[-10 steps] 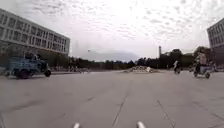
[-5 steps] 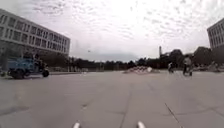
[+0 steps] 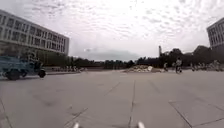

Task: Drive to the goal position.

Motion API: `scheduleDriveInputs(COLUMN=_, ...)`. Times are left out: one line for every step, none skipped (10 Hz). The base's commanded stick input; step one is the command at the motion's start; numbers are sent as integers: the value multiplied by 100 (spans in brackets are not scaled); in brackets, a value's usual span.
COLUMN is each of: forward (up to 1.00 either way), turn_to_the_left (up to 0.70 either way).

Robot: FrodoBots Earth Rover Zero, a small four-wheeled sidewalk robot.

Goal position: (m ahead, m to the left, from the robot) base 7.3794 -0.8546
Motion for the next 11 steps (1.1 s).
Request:
scheduleDriveInputs(forward=70, turn_to_the_left=0)
scheduleDriveInputs(forward=70, turn_to_the_left=0)
scheduleDriveInputs(forward=70, turn_to_the_left=0)
scheduleDriveInputs(forward=70, turn_to_the_left=0)
scheduleDriveInputs(forward=70, turn_to_the_left=0)
scheduleDriveInputs(forward=70, turn_to_the_left=0)
scheduleDriveInputs(forward=70, turn_to_the_left=0)
scheduleDriveInputs(forward=70, turn_to_the_left=0)
scheduleDriveInputs(forward=70, turn_to_the_left=0)
scheduleDriveInputs(forward=70, turn_to_the_left=0)
scheduleDriveInputs(forward=70, turn_to_the_left=0)
